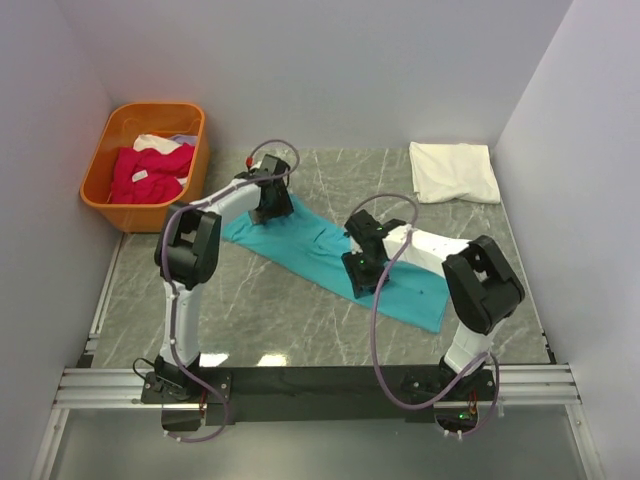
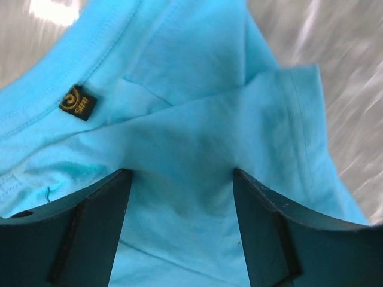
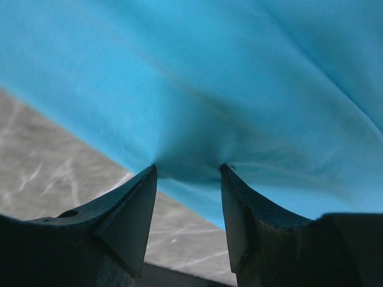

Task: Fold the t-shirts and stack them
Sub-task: Fold the tshirt

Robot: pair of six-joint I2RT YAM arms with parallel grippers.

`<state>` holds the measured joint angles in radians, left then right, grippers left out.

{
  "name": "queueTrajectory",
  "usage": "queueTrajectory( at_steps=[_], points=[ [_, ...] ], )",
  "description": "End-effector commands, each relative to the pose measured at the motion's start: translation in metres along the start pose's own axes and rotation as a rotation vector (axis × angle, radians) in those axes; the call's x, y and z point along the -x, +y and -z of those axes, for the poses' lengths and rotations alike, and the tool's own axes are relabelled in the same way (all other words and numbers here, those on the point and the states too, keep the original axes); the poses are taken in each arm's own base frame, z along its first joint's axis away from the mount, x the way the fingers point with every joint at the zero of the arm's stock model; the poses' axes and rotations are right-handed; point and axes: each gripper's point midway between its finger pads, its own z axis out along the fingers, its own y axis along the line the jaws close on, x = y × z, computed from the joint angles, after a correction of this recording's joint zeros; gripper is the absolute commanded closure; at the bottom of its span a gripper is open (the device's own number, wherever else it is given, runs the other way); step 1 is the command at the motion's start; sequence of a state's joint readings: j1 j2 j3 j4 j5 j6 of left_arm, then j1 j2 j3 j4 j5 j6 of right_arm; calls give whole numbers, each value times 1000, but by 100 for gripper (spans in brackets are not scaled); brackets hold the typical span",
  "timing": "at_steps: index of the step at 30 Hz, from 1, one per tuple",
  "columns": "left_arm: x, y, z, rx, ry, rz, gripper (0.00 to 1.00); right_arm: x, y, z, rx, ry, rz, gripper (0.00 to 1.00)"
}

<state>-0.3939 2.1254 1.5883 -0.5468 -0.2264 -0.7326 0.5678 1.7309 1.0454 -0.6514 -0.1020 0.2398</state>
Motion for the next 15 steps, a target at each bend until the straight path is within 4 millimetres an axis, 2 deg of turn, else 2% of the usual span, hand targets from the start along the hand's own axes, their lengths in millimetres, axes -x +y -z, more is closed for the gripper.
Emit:
queueTrajectory(
  at_steps=[1, 3, 4, 6, 7, 9, 10, 12, 13, 15],
  points=[
    [14, 3, -23, 21, 14, -60, 25, -37, 35, -6, 73, 179, 68, 46],
    [16, 2, -38, 18, 33, -54, 25, -41, 58, -5, 114, 208, 106, 46],
    [31, -3, -39, -3, 10, -51, 24, -38, 71, -5, 142, 210, 101, 46],
    [33, -5, -53, -10, 16, -56, 24, -40, 102, -4, 227, 226, 125, 46],
    [44, -11, -53, -28, -5, -56, 24, -37, 115, -6, 246, 229, 123, 46],
    [45, -16, -62, -49, 3, -61, 23, -39, 132, -7, 269, 241, 148, 46],
    [55, -22, -62, -71, -20, -57, 23, -39, 144, -9, 273, 242, 173, 46],
    [60, -29, -65, -107, -31, -56, 21, -39, 152, -9, 276, 241, 191, 46],
    [66, -31, -65, -124, -43, -50, 21, -36, 161, -4, 287, 215, 213, 46],
    [82, -40, -60, -168, -86, -40, 18, -23, 165, 3, 278, 139, 219, 46]
  ],
)
